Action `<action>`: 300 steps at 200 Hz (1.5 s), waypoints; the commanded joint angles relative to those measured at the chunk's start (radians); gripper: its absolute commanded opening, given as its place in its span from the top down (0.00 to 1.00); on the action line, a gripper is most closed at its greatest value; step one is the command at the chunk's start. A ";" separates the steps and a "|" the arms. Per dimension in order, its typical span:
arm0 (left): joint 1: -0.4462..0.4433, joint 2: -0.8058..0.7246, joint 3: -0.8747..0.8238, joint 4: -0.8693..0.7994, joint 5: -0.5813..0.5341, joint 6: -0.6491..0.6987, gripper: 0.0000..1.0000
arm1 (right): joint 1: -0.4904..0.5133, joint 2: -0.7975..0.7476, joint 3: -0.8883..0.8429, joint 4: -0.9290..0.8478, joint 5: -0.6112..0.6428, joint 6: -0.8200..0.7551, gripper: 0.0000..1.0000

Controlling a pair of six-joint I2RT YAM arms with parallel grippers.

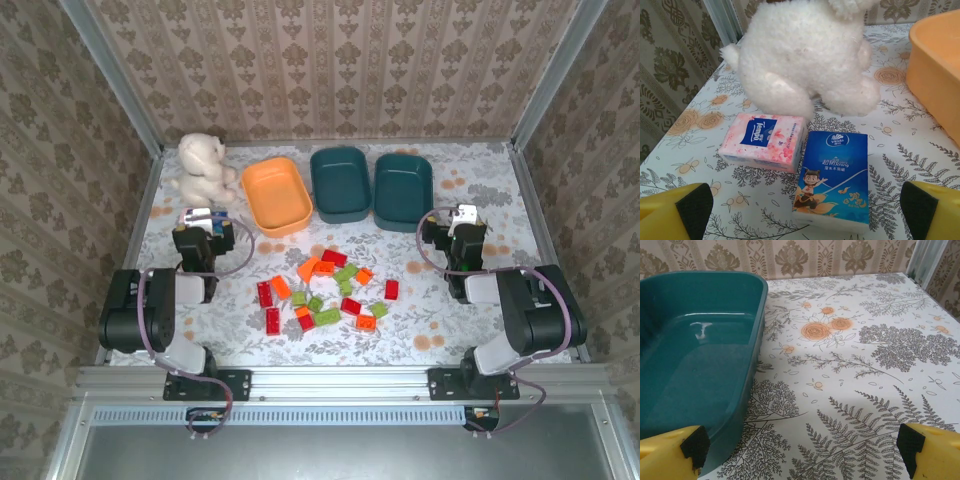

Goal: Sort the legos into containers by color

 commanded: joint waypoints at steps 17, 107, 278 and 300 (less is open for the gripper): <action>-0.004 -0.002 0.007 0.006 -0.014 0.017 0.00 | -0.006 0.004 0.014 0.001 -0.019 -0.017 0.00; -0.004 -0.002 0.006 0.006 -0.015 0.016 0.00 | -0.006 0.005 0.014 0.000 -0.019 -0.017 0.00; -0.477 -0.426 0.393 -0.580 -0.543 0.039 0.00 | 0.124 -0.356 0.870 -1.428 0.098 0.363 0.00; -0.369 -0.425 0.710 -1.380 -0.347 -0.655 0.00 | 0.110 -0.291 0.964 -1.621 -0.135 0.439 0.14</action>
